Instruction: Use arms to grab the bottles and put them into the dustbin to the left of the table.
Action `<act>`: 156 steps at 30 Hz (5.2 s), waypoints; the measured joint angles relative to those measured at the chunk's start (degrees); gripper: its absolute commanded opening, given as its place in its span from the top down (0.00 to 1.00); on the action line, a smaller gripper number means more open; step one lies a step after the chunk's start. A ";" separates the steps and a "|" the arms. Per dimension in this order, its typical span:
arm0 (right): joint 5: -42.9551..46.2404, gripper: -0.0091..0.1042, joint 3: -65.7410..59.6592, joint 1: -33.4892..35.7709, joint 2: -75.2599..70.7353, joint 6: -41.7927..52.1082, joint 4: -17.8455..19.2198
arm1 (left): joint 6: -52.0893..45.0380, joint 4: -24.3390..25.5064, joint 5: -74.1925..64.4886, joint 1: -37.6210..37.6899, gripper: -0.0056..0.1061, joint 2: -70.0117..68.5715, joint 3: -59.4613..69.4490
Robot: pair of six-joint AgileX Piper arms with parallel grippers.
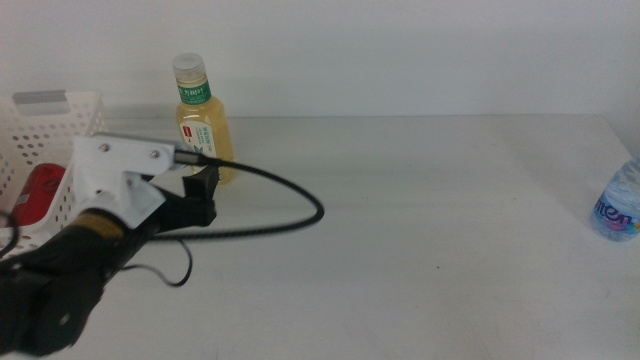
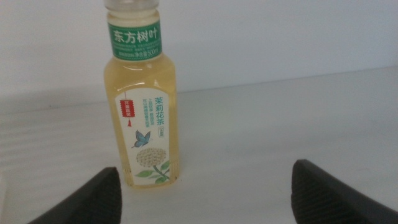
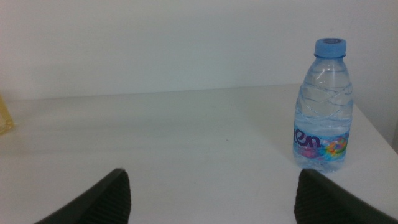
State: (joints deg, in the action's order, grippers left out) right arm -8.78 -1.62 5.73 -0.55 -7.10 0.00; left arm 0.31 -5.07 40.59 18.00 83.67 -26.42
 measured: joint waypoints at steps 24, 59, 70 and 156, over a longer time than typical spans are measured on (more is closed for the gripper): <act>0.00 0.30 0.00 0.00 0.00 0.00 0.00 | -2.66 -3.29 1.34 -3.30 0.15 24.27 -20.93; 0.00 0.30 0.00 0.00 0.00 0.00 0.00 | 4.56 3.97 6.28 -6.90 0.15 42.86 -40.25; 0.00 0.30 0.00 0.00 0.00 0.00 0.00 | 5.39 3.29 11.21 -6.90 0.48 44.25 -40.32; 0.00 0.30 0.00 0.00 0.00 0.00 0.00 | -18.44 -8.14 -104.63 -36.54 0.99 24.23 -67.17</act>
State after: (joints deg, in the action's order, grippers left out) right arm -8.78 -1.62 5.73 -0.55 -7.10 0.00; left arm -18.13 -13.21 -64.05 -18.54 107.90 -93.59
